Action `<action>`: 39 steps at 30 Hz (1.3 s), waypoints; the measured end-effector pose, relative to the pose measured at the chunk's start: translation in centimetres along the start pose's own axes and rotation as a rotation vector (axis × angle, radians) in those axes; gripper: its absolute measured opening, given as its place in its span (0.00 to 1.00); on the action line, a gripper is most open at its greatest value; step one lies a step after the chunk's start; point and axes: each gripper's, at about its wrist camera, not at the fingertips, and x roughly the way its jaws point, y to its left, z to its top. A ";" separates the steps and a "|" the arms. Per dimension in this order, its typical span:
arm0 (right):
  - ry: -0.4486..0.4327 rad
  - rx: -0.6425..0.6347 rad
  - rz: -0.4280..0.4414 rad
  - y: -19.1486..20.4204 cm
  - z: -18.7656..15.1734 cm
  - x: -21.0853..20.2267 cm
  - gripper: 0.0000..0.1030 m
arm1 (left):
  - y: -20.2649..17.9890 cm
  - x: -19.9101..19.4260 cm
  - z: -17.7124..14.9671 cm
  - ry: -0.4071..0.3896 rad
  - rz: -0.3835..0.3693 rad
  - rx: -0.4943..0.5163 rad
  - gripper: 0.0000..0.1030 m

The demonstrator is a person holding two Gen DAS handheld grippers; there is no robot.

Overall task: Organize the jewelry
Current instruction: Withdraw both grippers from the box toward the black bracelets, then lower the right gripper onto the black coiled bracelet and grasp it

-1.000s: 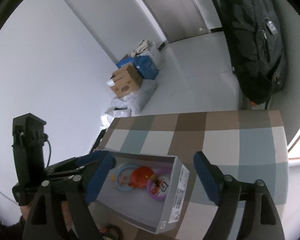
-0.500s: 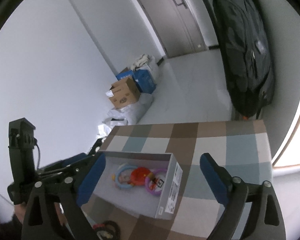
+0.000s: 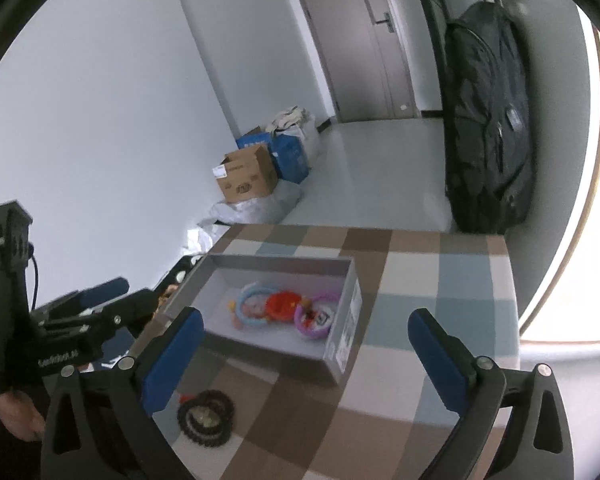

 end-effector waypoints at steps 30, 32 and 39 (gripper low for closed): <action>0.258 -0.081 0.146 6.4 -8.0 2.4 0.93 | 4.6 -1.7 -3.9 0.153 -0.294 -0.246 0.78; 0.277 -0.092 0.150 6.8 -8.2 3.0 0.89 | 5.3 -1.6 -3.9 0.155 -0.294 -0.278 0.78; 0.278 -0.121 0.142 7.7 -8.2 4.2 0.88 | 6.8 -1.3 -3.8 0.161 -0.313 -0.348 0.78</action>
